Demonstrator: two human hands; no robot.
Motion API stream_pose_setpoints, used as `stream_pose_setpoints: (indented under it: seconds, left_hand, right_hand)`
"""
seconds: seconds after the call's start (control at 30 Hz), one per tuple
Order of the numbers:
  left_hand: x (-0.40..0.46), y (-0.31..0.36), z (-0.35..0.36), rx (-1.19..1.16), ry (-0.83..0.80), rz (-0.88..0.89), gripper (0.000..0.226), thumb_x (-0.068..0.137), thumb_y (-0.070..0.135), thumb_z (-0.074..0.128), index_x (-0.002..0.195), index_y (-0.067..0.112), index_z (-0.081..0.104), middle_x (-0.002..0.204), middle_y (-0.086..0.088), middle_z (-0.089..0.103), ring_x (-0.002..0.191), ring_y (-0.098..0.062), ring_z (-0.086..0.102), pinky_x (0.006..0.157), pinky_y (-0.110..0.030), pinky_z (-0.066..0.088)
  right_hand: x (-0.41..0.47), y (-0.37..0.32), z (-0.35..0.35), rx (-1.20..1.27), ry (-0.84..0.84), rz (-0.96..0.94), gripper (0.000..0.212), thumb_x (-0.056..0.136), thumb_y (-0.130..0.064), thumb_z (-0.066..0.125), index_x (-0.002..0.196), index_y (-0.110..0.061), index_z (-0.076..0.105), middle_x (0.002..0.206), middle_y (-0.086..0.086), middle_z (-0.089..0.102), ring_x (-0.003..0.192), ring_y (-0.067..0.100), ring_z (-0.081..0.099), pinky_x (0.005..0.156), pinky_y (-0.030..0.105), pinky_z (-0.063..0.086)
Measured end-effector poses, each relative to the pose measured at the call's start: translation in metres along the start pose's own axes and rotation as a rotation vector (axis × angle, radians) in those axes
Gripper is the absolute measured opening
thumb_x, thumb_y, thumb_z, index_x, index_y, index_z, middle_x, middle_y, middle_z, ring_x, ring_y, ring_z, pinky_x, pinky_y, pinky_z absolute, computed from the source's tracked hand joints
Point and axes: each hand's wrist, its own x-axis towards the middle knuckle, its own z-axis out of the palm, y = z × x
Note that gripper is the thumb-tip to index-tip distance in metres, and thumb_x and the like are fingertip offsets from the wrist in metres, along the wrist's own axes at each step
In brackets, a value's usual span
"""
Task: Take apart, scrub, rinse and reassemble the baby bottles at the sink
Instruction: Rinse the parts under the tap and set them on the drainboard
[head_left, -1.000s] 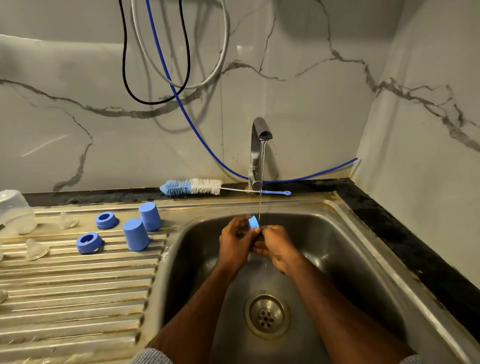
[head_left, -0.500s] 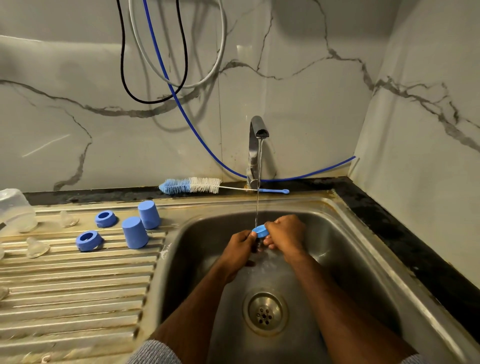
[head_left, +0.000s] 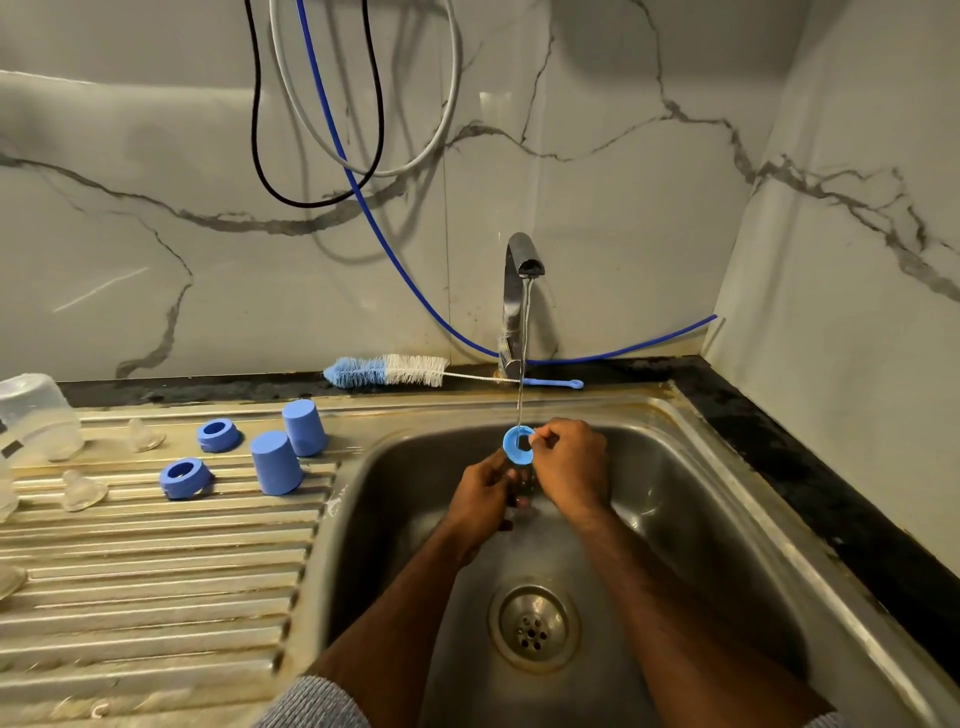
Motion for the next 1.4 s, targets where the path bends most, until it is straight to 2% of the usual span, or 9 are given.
stream_pose_setpoints:
  seconds: [0.17,0.4,0.5,0.6,0.77,0.9,1.2,1.3,1.4]
  left_hand:
    - [0.004,-0.002,-0.005,0.008,0.145,0.104,0.043,0.104,0.007,0.046,0.131,0.035,0.064,0.092,0.0,0.075,0.076,-0.011,0.065,0.063,-0.026,0.053]
    - [0.008,-0.002,-0.009,0.022,0.211,0.217,0.052,0.102,0.001,0.049,0.148,0.026,0.048,0.125,0.007,0.069,0.11,-0.009,0.069,0.093,-0.032,0.059]
    - [0.005,0.001,-0.009,0.044,0.2,0.249,0.05,0.103,0.002,0.049,0.148,0.023,0.048,0.128,0.007,0.066,0.115,-0.005,0.065,0.095,-0.024,0.056]
    - [0.008,-0.002,-0.009,0.082,0.24,0.233,0.039,0.103,0.006,0.052,0.14,0.017,0.057,0.127,0.004,0.068,0.116,-0.006,0.065,0.102,-0.03,0.054]
    - [0.01,-0.01,-0.012,0.159,0.21,0.166,0.029,0.103,0.01,0.052,0.127,0.017,0.066,0.106,0.003,0.073,0.092,-0.011,0.068,0.091,-0.041,0.057]
    - [0.007,-0.013,-0.014,0.269,0.153,0.106,0.024,0.104,0.013,0.051,0.12,0.015,0.069,0.095,-0.002,0.072,0.087,-0.017,0.068,0.068,-0.026,0.052]
    - [0.004,-0.016,-0.014,0.47,0.033,0.075,0.021,0.102,0.013,0.058,0.116,0.005,0.071,0.092,-0.009,0.071,0.073,-0.01,0.065,0.055,-0.009,0.046]
    - [-0.002,-0.01,-0.011,0.538,0.001,0.052,0.02,0.101,0.013,0.058,0.116,0.005,0.07,0.099,-0.012,0.071,0.083,-0.017,0.066,0.061,-0.014,0.052]
    - [-0.01,-0.001,-0.013,0.625,0.046,0.065,0.021,0.094,0.011,0.063,0.113,0.006,0.071,0.106,-0.012,0.072,0.099,-0.027,0.068,0.086,-0.036,0.055]
  right_hand:
    - [0.001,0.005,0.012,0.218,-0.091,0.133,0.009,0.093,-0.012,0.068,0.087,-0.014,0.074,0.083,0.005,0.075,0.071,0.016,0.072,0.071,0.038,0.063]
    - [-0.004,0.002,0.015,0.653,-0.263,0.406,0.011,0.1,-0.011,0.058,0.098,-0.006,0.069,0.089,0.012,0.076,0.075,0.019,0.076,0.067,0.031,0.062]
    - [-0.006,0.001,0.012,0.612,-0.287,0.43,0.014,0.1,-0.012,0.057,0.097,-0.005,0.069,0.083,0.012,0.076,0.07,0.02,0.075,0.06,0.027,0.06]
    - [-0.006,0.002,0.013,0.508,-0.289,0.416,0.017,0.101,-0.014,0.057,0.098,-0.004,0.07,0.076,0.011,0.074,0.061,0.018,0.072,0.053,0.025,0.057]
    - [-0.006,0.003,0.012,0.386,-0.292,0.421,0.018,0.099,-0.011,0.055,0.097,-0.002,0.071,0.07,0.012,0.072,0.054,0.017,0.069,0.05,0.026,0.057]
    - [-0.005,0.004,0.01,0.266,-0.269,0.441,0.019,0.097,-0.013,0.056,0.096,0.0,0.07,0.066,0.013,0.071,0.054,0.019,0.07,0.05,0.028,0.058]
    - [-0.002,0.006,0.0,0.228,-0.247,0.338,0.017,0.089,-0.023,0.073,0.078,-0.013,0.067,0.067,0.011,0.073,0.056,0.022,0.073,0.053,0.034,0.062]
    - [-0.004,0.005,-0.004,0.414,-0.352,0.406,0.005,0.092,-0.018,0.071,0.091,-0.014,0.068,0.086,0.017,0.073,0.063,0.026,0.073,0.056,0.033,0.062]
    - [-0.005,0.007,-0.006,0.509,-0.436,0.428,0.01,0.093,-0.011,0.067,0.102,-0.01,0.072,0.097,0.019,0.073,0.079,0.029,0.074,0.058,0.031,0.06]
